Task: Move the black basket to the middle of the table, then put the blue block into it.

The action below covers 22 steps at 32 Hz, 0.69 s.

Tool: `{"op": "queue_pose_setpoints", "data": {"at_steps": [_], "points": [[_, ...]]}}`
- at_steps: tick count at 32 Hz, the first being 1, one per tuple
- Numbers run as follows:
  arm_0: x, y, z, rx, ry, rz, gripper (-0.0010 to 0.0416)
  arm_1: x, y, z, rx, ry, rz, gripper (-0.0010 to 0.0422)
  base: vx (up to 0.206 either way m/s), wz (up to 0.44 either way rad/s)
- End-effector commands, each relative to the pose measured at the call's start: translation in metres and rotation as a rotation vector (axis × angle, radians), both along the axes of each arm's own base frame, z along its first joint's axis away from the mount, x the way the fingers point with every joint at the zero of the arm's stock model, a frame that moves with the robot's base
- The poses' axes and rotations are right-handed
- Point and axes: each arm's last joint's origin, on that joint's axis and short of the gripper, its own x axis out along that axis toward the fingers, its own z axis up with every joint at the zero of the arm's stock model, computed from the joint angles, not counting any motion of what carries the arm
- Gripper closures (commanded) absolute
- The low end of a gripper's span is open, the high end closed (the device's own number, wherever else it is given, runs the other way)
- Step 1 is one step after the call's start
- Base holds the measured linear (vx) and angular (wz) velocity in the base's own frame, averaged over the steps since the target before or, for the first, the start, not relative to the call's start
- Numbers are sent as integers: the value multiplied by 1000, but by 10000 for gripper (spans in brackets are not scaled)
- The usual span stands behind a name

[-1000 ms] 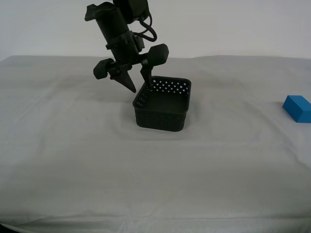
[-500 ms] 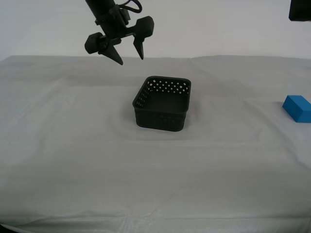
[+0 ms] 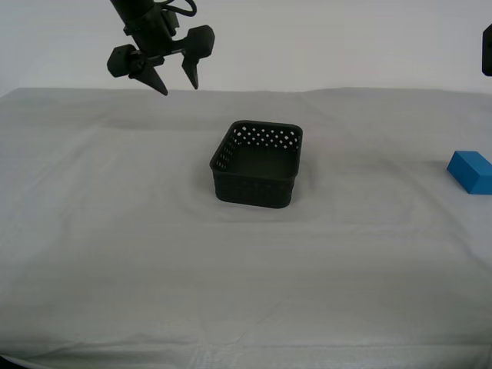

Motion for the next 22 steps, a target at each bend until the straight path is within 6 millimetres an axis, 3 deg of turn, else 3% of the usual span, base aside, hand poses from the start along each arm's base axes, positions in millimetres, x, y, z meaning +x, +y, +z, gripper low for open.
{"op": "queue_pose_setpoints", "data": {"at_steps": [1, 3, 6, 14, 22], "points": [[1, 0, -5, -37, 45, 31, 91, 0, 1, 0, 6, -3, -11, 115, 0, 0], [5, -1, -15, -47, 102, 48, 49, 0, 1, 0, 8, -4, -13, 115, 0, 0], [16, -2, -33, -34, 198, 51, 20, 0, 2, -1, 14, 3, -22, 115, 0, 0], [50, -10, -62, -94, 368, 43, 64, -2, 3, -2, 32, 19, -45, 115, 0, 0], [62, -24, -93, -72, 457, 5, 91, -2, 4, -2, 37, 19, -53, 115, 0, 0]]}}
